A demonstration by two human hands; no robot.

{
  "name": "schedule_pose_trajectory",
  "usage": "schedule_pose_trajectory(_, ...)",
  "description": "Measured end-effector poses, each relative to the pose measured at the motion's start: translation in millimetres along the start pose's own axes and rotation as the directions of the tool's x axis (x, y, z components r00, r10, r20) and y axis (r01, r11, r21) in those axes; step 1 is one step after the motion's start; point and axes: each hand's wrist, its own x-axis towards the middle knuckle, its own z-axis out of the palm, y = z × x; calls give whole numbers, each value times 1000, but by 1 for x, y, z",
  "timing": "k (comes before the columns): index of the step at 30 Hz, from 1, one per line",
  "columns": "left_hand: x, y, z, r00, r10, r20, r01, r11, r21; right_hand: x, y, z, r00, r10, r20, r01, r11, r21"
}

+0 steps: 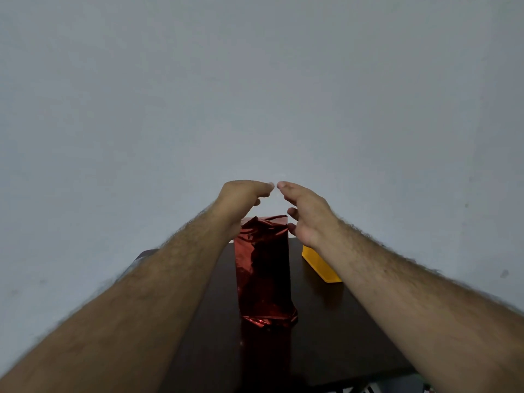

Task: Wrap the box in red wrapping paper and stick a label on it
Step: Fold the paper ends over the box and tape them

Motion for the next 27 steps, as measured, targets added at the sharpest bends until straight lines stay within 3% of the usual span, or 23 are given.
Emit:
schedule_pose_trajectory(3,4,-1,4,999,-29,-42,27,998,-61,2,1,2,1000,1,14,-1,1000,3)
schedule_pose_trajectory(7,8,-4,4,1000,-23,-1,23,1000,-19,4,2,-2,1000,-4,12,4,999,-40)
schedule_pose_trajectory(9,10,-5,3,1000,12,23,-13,999,40,3,1,-6,998,-64,14,65,993,-96)
schedule_pose_trajectory(11,12,-2,1,998,36,48,-42,992,116,7,3,-13,976,-218,12,217,964,-155)
schedule_pose_trajectory(13,16,1,-3,998,48,49,-55,984,171,13,9,-21,920,-392,-25,376,898,-226)
schedule_pose_trajectory(15,22,4,-9,998,39,54,-47,986,160,19,16,-33,886,-463,-20,429,836,-342)
schedule_pose_trajectory(18,30,2,-10,981,-52,190,50,999,12,26,27,-55,887,-349,302,461,691,-557)
schedule_pose_trajectory(20,33,-2,-10,960,-107,259,107,994,14,27,33,-62,845,-232,481,524,537,-661)
schedule_pose_trajectory(22,35,-5,-8,947,-144,287,124,988,88,32,38,-64,835,-222,504,549,410,-728)
schedule_pose_trajectory(27,41,-2,-8,947,-208,247,178,975,136,39,41,-65,798,-344,495,594,318,-739)
